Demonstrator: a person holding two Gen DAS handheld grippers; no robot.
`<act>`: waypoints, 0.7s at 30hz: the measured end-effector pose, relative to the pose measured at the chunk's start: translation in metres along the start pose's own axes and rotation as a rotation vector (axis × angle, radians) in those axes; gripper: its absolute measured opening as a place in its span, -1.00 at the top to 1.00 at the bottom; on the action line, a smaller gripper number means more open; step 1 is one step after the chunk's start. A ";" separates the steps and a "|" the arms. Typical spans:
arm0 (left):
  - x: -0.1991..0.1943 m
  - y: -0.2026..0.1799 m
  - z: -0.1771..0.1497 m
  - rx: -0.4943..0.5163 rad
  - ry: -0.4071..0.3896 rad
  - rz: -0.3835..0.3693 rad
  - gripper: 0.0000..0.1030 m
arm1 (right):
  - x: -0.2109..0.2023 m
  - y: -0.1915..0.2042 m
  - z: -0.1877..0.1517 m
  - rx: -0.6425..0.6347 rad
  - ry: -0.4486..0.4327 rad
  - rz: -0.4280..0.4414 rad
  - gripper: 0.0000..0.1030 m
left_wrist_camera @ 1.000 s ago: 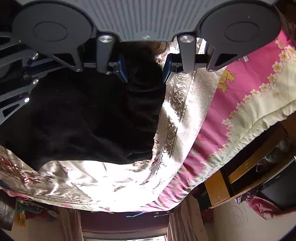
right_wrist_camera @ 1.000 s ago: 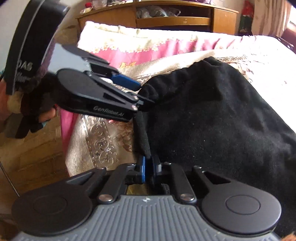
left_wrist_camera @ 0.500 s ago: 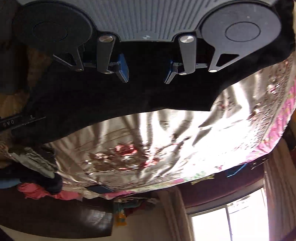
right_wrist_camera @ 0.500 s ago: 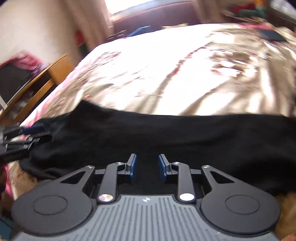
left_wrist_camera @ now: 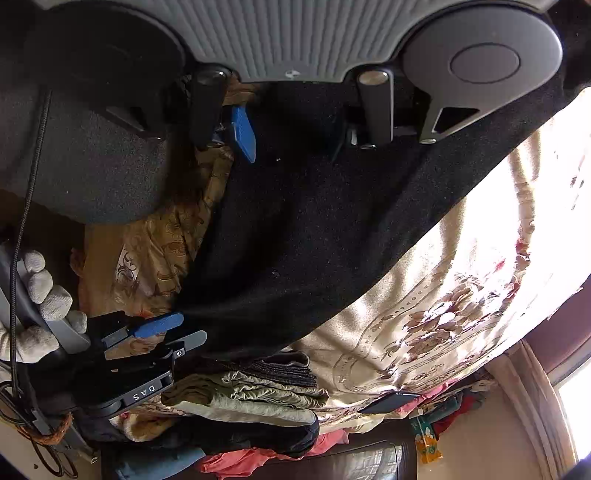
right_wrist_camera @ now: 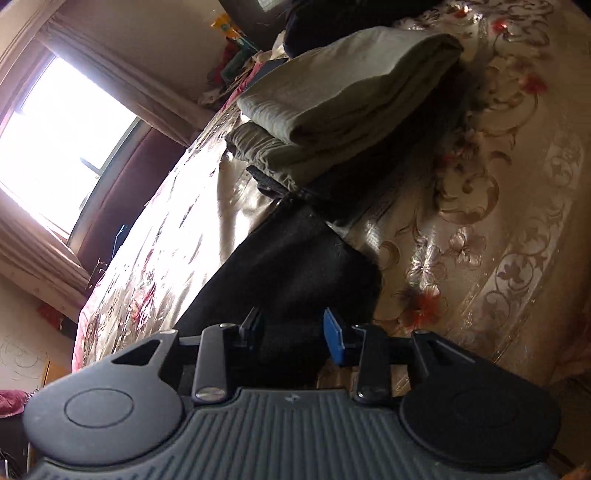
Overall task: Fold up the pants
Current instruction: 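Grasp the pants end with the right gripper and lift it up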
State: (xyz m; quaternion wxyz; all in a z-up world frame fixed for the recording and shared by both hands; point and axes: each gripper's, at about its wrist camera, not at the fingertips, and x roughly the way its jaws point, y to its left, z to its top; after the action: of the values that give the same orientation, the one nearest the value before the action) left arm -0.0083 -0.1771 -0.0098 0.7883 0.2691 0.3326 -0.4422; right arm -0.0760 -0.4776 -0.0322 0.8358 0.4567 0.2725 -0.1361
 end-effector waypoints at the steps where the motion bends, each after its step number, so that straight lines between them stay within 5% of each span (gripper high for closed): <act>1: 0.000 0.000 0.000 -0.003 0.001 0.000 -0.12 | 0.001 -0.002 0.001 0.015 0.002 0.003 0.32; 3: -0.001 0.000 0.001 -0.003 -0.001 -0.004 -0.11 | 0.001 -0.005 0.002 0.021 -0.009 0.000 0.59; 4: -0.003 -0.001 0.000 0.004 -0.002 -0.007 -0.11 | -0.003 -0.005 0.002 0.022 -0.013 0.005 0.94; 10: -0.005 -0.007 0.003 0.035 -0.014 -0.029 -0.10 | -0.023 -0.012 0.014 0.043 -0.058 0.059 0.97; 15: 0.001 -0.013 0.003 0.055 -0.014 -0.028 -0.10 | -0.025 -0.024 0.005 0.052 -0.017 0.027 0.71; 17: 0.005 -0.016 0.003 0.066 -0.014 -0.019 -0.11 | -0.021 -0.032 0.003 0.095 -0.020 0.019 0.22; 21: 0.011 -0.017 0.008 0.067 -0.020 -0.010 -0.11 | -0.019 -0.035 0.009 0.127 -0.068 0.042 0.22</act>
State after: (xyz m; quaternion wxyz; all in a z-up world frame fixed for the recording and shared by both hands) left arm -0.0168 -0.1968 -0.0153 0.7799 0.2891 0.3112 -0.4597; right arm -0.1049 -0.5048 -0.0415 0.8165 0.5098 0.2250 -0.1508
